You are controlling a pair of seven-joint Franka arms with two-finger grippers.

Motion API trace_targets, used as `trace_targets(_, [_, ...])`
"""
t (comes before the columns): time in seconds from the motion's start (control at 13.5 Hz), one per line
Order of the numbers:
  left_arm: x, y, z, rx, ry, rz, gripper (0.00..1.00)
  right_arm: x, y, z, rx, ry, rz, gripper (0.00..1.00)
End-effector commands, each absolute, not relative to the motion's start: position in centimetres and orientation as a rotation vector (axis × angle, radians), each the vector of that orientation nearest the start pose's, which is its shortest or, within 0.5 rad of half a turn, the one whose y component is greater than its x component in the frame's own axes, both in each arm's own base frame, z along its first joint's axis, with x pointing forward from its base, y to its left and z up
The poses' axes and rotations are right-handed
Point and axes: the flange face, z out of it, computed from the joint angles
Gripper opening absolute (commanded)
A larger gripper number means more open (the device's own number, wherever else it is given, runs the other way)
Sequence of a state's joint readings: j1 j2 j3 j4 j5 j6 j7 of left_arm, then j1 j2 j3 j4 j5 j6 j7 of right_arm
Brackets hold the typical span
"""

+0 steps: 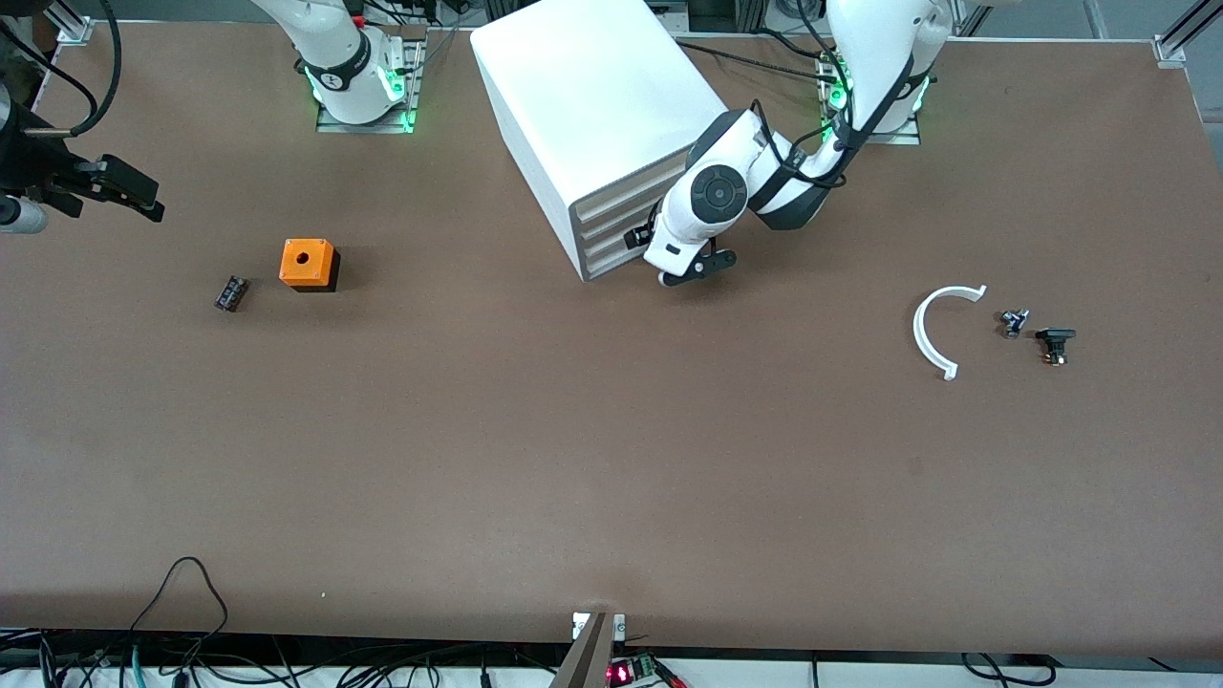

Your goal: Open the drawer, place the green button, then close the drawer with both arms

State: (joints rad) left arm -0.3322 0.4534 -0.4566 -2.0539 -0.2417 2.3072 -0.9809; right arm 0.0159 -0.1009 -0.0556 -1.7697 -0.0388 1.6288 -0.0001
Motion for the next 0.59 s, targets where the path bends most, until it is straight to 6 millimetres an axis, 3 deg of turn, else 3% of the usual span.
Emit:
trace_targets(0.0, [44.2, -38.9, 26.2, -3.174, -0.73, 0.555, 1.0, 52.6, -2.2, 59.8, -3.158, 0.046, 0.052, 1.0])
trace_targets(0.15, [49.1, -36.2, 30.3, -3.226, -0.867, 0.428, 1.0, 52.7, -2.4, 61.7, -3.158, 0.037, -0.008, 1.0])
trace_targets(0.3, [53.5, -31.9, 35.2, -3.25, -1.017, 0.286, 1.0, 52.7, -3.1, 62.6, -3.155, 0.057, -0.035, 1.0])
trace_targets(0.52, [57.6, -24.5, 41.8, -3.206, -1.172, 0.234, 1.0, 52.7, -2.7, 62.9, -3.156, 0.047, -0.043, 1.0])
